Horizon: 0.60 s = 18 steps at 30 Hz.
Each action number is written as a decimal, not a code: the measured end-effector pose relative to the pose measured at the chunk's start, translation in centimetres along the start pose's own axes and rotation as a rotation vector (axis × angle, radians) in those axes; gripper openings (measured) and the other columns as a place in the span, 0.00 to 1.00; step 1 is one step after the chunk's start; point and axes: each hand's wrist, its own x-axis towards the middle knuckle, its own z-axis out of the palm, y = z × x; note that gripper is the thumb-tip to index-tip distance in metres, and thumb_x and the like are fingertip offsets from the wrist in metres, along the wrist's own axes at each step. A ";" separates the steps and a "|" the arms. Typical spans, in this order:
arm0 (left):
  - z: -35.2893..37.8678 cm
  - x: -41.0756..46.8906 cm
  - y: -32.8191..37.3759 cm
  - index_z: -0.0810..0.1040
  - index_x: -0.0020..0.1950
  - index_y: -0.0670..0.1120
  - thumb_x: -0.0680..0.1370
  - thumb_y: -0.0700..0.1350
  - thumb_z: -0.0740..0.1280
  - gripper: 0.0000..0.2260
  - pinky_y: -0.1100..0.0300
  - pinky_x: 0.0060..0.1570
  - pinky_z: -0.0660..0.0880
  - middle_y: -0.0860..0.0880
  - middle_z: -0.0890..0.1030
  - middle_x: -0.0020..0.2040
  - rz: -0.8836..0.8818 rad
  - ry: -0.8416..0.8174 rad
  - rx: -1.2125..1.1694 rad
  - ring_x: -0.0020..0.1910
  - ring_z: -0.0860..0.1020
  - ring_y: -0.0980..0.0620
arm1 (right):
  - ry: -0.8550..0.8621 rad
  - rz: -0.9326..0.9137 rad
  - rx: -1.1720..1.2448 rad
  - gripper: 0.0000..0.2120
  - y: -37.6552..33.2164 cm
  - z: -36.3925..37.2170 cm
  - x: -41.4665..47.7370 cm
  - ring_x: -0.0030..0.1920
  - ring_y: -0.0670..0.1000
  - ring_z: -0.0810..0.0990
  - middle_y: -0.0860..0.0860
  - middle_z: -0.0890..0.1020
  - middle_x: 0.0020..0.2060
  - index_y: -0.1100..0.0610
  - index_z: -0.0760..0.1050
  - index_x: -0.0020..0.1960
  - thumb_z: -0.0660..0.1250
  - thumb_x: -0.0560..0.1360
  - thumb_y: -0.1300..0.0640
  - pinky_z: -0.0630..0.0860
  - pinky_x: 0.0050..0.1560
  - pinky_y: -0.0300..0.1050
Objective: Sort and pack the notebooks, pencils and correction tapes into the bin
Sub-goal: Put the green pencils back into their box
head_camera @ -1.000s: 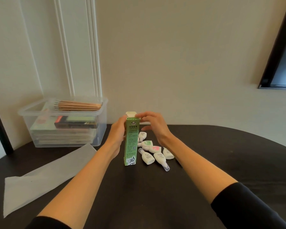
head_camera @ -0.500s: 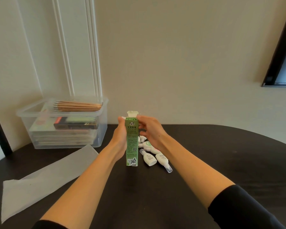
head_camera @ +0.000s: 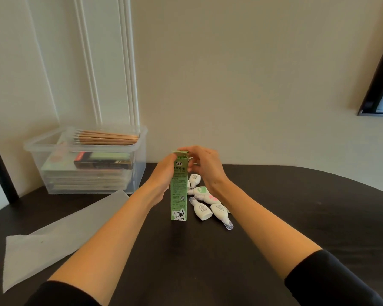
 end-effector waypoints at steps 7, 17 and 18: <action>0.1 -0.2 -1.2 0.66 0.46 0.52 0.80 0.55 0.53 0.09 0.63 0.36 0.66 0.52 0.76 0.45 0.084 0.183 0.005 0.44 0.74 0.59 | 0.005 -0.097 -0.245 0.06 0.0 -0.1 0.0 0.27 0.40 0.74 0.48 0.81 0.33 0.61 0.81 0.49 0.67 0.74 0.61 0.73 0.32 0.31; -0.5 -1.0 -1.1 0.69 0.50 0.47 0.80 0.51 0.55 0.09 0.50 0.56 0.71 0.42 0.77 0.54 0.085 0.111 -0.052 0.57 0.76 0.46 | 0.019 -0.207 -0.510 0.07 -0.7 -0.1 -0.1 0.31 0.43 0.75 0.51 0.81 0.35 0.63 0.82 0.47 0.68 0.74 0.60 0.75 0.38 0.38; -0.4 -1.1 -1.1 0.69 0.49 0.48 0.80 0.51 0.55 0.08 0.51 0.55 0.71 0.42 0.77 0.54 0.079 0.119 -0.073 0.57 0.76 0.46 | 0.020 -0.238 -0.541 0.07 -0.7 -0.1 -0.2 0.31 0.42 0.74 0.50 0.81 0.35 0.63 0.82 0.47 0.68 0.74 0.60 0.74 0.39 0.38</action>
